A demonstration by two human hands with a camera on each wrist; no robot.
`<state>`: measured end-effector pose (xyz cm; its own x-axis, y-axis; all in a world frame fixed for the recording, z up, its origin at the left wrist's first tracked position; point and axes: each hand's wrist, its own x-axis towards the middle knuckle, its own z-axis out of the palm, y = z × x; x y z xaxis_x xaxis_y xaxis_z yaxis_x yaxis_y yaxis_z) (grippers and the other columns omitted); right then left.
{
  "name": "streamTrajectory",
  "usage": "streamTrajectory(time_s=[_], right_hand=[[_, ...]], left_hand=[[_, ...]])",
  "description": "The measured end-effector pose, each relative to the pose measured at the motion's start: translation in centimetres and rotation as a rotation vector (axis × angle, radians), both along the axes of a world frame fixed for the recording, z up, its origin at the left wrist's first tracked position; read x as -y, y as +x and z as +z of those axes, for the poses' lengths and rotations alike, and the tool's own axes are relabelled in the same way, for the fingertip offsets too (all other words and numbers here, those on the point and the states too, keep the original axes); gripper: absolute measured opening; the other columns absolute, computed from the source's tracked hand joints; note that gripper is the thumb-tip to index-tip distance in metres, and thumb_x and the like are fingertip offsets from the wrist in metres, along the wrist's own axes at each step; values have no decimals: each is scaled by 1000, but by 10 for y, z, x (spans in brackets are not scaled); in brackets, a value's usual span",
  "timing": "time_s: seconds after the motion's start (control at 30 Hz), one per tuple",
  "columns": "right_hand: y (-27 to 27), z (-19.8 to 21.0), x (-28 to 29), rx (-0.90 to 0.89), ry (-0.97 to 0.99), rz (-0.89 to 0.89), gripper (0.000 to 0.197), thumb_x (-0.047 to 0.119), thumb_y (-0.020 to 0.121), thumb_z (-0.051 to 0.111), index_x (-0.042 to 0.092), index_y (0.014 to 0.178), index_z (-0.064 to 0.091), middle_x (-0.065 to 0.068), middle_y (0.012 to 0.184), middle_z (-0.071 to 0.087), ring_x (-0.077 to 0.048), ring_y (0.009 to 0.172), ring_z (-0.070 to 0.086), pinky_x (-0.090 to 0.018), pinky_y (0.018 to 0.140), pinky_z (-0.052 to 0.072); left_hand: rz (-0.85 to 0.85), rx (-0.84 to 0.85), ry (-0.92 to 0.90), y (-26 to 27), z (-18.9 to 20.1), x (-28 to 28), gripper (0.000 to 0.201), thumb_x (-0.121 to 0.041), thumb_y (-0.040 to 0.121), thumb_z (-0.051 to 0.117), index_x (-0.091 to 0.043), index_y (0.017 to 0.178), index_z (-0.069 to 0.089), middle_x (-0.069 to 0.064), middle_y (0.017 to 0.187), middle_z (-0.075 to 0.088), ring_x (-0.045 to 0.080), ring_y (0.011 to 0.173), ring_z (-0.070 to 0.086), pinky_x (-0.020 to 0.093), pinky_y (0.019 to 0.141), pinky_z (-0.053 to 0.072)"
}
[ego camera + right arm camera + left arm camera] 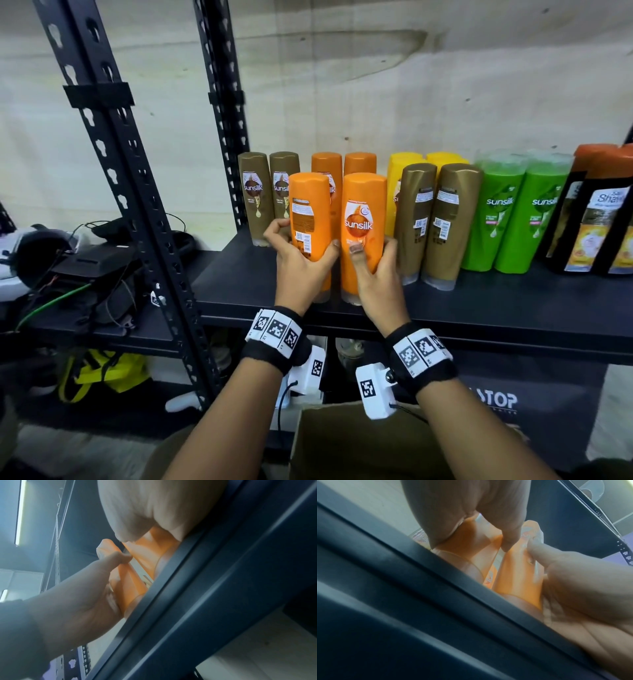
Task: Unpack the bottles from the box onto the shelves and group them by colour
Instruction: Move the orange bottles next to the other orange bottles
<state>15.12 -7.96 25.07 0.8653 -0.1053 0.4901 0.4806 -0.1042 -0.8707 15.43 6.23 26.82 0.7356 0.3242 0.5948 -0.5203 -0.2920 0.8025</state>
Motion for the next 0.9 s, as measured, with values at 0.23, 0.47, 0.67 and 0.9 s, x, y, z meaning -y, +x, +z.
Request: streamTrajectory(time_s=[0.23,0.47,0.67,0.9], right_hand=[[-6,1,1,-34,-77,1,33,74,88,49,64,118,37,30,120,55,22,99,55,-1,70,43],[-10,5,1,-14,-73,-1,49,89,78,44,62,118,38,24,121,57,18,101,56,-6,75,43],[-8,2,2,-41,-97,54,36,81,83,45,70,116,33,9,134,54,9,104,55,-13,79,43],[-8,3,3,-61,-97,90,38,90,76,41,79,110,27,13,133,51,5,106,56,-19,82,45]], left_hand=[[5,-45,-13,-12,-1,-6,74,-38,79,85,-31,128,30,0,140,43,11,118,56,17,86,48],[-6,-102,20,-19,2,-7,65,-54,78,75,-37,127,36,-2,136,41,17,122,52,37,98,51],[-113,-191,-54,-18,7,-12,54,-50,82,57,-38,133,44,-1,138,48,20,127,51,52,108,45],[-154,-162,-108,-20,11,-14,52,-64,78,63,-48,121,38,-18,124,55,5,115,57,37,98,51]])
